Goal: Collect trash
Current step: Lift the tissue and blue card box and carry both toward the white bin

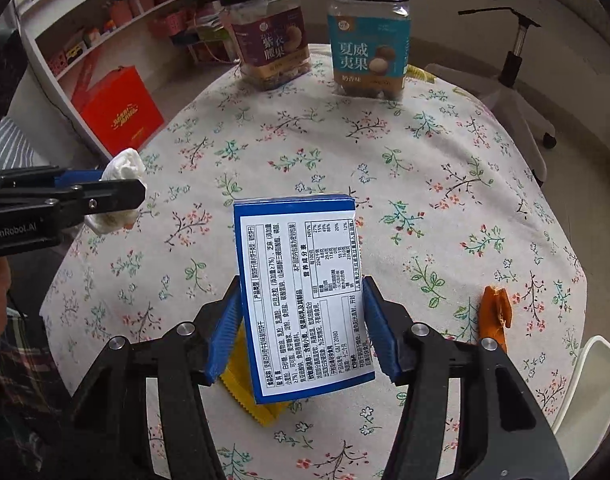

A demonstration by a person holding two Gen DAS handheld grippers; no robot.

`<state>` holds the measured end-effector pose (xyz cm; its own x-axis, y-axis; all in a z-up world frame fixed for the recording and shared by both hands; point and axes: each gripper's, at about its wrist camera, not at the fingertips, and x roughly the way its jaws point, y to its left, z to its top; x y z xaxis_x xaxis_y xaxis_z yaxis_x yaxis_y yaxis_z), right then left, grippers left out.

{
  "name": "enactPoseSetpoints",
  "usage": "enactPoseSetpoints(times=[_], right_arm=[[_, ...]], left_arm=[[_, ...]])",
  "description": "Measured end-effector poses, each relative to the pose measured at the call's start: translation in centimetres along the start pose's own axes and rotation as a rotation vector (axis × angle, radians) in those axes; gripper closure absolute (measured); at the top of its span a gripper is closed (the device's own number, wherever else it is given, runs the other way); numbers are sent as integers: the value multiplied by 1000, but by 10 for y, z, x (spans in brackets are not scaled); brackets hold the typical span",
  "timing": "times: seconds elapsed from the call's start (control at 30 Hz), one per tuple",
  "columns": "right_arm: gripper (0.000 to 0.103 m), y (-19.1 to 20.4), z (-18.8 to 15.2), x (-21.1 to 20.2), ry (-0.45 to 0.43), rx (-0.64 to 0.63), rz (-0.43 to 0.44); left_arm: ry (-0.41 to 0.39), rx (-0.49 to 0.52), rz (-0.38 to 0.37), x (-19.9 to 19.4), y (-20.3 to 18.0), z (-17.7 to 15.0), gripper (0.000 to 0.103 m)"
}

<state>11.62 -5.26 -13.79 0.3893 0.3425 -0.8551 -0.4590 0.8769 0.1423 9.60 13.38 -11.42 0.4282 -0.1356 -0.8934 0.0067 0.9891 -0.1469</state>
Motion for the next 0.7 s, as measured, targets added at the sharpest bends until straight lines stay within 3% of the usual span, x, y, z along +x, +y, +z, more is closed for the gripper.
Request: enactPoseSetpoints(times=[0.37, 0.5, 0.7], right_arm=[[47, -7, 1, -34, -205, 127, -99], [47, -13, 0, -41, -235, 162, -125], [46, -22, 0, -53, -272, 198, -153]], left_arm=[[-150, -23, 76, -11, -16, 0, 61], [-213, -18, 98, -17, -25, 2, 61], [-246, -25, 92, -21, -37, 3, 61]])
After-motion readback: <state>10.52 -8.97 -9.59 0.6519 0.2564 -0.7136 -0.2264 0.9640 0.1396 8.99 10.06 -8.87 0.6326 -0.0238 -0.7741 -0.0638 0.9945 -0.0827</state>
